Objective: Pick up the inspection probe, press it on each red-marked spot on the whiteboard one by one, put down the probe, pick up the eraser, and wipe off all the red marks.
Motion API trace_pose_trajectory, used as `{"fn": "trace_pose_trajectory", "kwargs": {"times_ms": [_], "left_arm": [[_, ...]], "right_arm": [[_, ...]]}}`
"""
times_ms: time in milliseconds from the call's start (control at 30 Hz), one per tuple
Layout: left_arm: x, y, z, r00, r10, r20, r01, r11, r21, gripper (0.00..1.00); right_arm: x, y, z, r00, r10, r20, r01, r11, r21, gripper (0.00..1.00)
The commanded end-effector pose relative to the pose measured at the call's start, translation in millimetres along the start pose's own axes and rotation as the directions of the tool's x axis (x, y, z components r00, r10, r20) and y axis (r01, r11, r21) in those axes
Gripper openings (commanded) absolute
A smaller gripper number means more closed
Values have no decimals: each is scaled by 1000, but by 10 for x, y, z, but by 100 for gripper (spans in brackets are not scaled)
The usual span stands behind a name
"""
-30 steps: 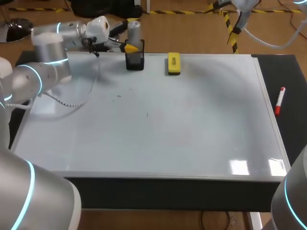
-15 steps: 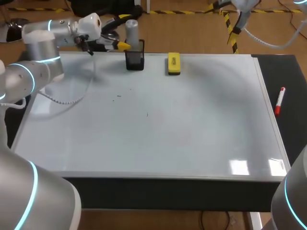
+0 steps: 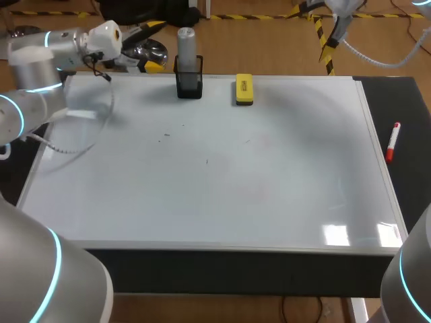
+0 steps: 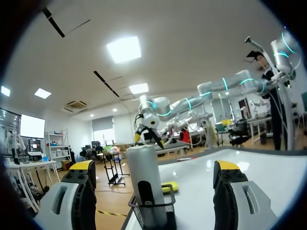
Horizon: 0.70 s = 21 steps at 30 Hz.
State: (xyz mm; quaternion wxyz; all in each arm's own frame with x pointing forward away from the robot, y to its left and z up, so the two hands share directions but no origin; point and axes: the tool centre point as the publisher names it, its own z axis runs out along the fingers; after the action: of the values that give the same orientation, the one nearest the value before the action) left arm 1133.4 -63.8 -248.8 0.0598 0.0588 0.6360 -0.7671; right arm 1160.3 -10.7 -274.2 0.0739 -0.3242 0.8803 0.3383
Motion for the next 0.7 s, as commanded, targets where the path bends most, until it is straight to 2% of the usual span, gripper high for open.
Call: {"fn": "trace_pose_trajectory", "kwargs": {"times_ms": [33, 367, 700], "left_arm": [[398, -135, -86, 926, 14, 378, 29, 994, -106, 100], [700, -195, -188, 882, 40, 469, 37, 988, -153, 100], [894, -250, -213, 829, 106, 550, 13, 978, -208, 100]], "right_arm": [[14, 26, -16, 1000, -2, -2, 2, 1000, 7, 100], [14, 26, -16, 1000, -2, -2, 2, 1000, 7, 100], [14, 26, -16, 1000, -2, -2, 2, 1000, 7, 100]]}}
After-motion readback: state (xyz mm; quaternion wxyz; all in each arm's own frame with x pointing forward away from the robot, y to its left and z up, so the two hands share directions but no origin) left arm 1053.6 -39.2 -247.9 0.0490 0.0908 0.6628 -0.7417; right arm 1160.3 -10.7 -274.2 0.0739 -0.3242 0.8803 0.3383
